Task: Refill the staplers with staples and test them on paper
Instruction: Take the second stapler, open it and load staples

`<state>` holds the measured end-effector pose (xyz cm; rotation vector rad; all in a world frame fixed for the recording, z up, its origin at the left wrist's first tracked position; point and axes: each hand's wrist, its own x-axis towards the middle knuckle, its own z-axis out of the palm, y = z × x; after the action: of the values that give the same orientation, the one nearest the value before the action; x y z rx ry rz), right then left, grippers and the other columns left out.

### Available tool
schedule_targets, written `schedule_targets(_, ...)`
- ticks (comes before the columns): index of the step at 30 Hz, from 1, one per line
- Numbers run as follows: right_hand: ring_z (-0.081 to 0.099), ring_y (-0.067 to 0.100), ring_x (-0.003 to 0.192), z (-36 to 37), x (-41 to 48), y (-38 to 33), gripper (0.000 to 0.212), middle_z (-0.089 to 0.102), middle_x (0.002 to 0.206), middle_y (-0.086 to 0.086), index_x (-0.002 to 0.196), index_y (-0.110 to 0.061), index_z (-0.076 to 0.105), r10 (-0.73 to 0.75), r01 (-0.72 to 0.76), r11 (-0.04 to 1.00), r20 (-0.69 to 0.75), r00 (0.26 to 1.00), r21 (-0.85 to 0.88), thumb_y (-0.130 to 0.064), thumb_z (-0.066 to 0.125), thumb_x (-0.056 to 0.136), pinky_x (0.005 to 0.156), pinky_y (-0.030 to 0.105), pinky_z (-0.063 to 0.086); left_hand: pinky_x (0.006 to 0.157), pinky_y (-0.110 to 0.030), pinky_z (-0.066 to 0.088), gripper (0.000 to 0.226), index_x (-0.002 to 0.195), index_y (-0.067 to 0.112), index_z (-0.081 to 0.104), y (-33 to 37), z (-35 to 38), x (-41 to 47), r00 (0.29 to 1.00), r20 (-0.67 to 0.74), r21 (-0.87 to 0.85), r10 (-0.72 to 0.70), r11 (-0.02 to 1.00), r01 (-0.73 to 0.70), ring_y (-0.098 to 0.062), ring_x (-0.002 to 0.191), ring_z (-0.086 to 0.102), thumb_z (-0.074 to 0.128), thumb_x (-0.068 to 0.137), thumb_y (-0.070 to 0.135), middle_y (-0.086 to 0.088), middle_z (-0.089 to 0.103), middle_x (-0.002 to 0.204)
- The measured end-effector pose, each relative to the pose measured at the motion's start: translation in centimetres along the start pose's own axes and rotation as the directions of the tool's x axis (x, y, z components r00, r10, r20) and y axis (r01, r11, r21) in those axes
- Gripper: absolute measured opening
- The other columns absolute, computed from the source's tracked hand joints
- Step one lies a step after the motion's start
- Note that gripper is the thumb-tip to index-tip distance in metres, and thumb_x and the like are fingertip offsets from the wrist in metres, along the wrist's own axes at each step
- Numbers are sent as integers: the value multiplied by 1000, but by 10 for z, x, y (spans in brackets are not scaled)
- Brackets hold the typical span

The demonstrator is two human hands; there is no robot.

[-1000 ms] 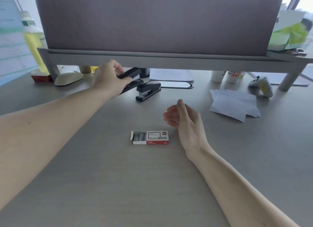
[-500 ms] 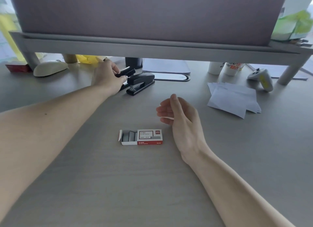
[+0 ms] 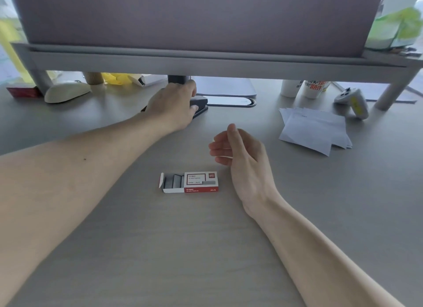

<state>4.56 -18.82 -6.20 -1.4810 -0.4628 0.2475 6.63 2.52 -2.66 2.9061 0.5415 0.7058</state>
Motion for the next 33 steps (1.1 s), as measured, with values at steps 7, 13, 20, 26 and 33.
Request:
schedule_targets(7,76,29,86,-1,0,-1,45,81,90,13,84,-14,73,13,-13,1000,2,1000,14,-40,47,111,83,38,60,87,-41,53,28,113,21,57,-4,-7,-3,985,39,-201,-171,964,175,-35,104,61,72,90,26,-10,68,119)
schedule_targets(13,73,18,79,-2,1,0,46,80,91,15,84,-14,72,6,-6,1000,12,1000,10,-40,46,111,81,35,60,89,-42,52,30,117,21,57,4,-30,-32,993,34,-258,-113,959,118,-33,108,62,73,91,25,-9,70,121)
schedule_targets(20,71,19,78,-4,-16,-7,44,79,94,21,84,-13,70,-70,69,998,-30,997,-12,-34,45,113,75,31,54,67,-26,46,26,113,22,59,24,-88,-90,1000,10,-353,-26,935,28,-12,80,63,74,91,23,-3,72,121)
schedule_targets(26,74,18,80,-16,-61,-12,41,78,84,2,82,-20,71,-116,113,986,-19,993,-126,-34,46,112,78,37,57,67,-7,47,22,105,24,60,41,-126,-156,999,47,-417,8,909,12,13,76,66,76,90,21,7,76,106)
schedule_targets(33,76,20,85,-34,-130,-20,39,80,84,0,85,-17,74,-139,145,968,41,989,-206,-29,48,112,82,37,58,60,-6,37,23,101,35,57,63,-128,-233,988,128,-362,89,932,-37,11,61,57,75,91,28,12,78,103)
